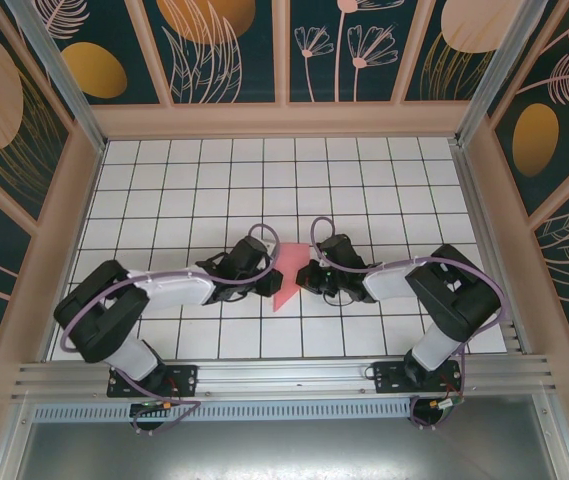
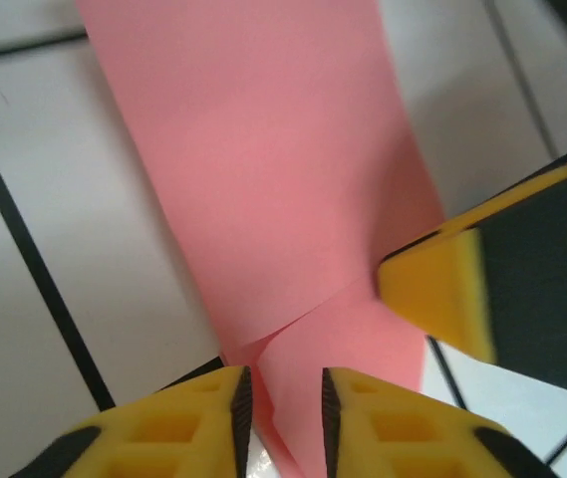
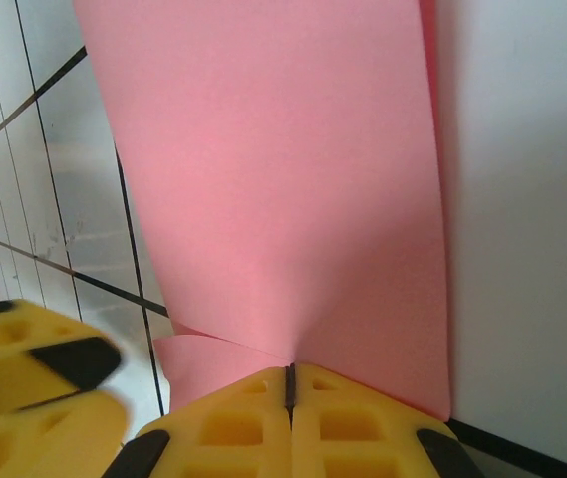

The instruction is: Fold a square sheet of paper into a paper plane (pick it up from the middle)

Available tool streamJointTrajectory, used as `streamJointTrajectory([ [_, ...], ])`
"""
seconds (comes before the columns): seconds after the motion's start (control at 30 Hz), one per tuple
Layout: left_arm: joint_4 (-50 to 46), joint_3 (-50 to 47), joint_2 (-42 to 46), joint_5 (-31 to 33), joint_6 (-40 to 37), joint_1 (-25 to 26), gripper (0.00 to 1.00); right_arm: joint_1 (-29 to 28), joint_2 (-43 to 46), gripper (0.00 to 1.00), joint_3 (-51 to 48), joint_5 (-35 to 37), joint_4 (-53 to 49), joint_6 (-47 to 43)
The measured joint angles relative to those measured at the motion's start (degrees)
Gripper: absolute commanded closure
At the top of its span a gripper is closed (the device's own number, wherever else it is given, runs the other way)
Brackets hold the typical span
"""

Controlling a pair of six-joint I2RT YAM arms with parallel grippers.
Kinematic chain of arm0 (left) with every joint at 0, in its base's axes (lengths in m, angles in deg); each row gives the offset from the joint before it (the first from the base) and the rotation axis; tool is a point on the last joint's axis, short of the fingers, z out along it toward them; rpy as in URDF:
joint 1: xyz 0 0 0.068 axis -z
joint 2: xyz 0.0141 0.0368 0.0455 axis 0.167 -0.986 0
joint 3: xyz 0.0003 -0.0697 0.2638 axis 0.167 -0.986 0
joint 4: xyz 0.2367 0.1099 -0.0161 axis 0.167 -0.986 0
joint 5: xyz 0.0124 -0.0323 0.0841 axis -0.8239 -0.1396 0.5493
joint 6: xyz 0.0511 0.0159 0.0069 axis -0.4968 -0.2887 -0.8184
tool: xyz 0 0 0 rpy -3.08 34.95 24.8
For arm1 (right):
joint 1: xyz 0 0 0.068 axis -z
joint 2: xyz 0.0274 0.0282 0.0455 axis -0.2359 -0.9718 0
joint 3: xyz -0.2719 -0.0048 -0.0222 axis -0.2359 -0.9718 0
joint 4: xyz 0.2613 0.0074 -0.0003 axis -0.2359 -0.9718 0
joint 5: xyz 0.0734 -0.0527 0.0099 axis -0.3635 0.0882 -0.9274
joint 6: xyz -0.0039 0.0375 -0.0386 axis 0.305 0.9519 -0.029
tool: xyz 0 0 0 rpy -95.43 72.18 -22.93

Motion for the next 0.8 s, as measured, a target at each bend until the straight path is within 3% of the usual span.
streamJointTrajectory([
  [0.17,0.6,-2.3,9.1,-0.5,4.0,0.0,0.73,0.0,-0.2,0.93,-0.1,0.3,0.5,1.2],
  [0.3,4.8,-6.1,12.5,-6.6,8.9,0.0,0.79,-0.1,-0.2,0.93,-0.1,0.7,0.7,1.7],
  [0.6,11.3,-7.0,3.6,-17.1,14.7,0.0,0.84,-0.1,-0.2,0.92,-0.1,0.7,0.7,1.8],
  [0.8,12.2,-7.0,-2.4,-16.8,16.4,0.0,0.89,-0.1,-0.2,0.92,-0.1,0.7,0.7,1.7],
])
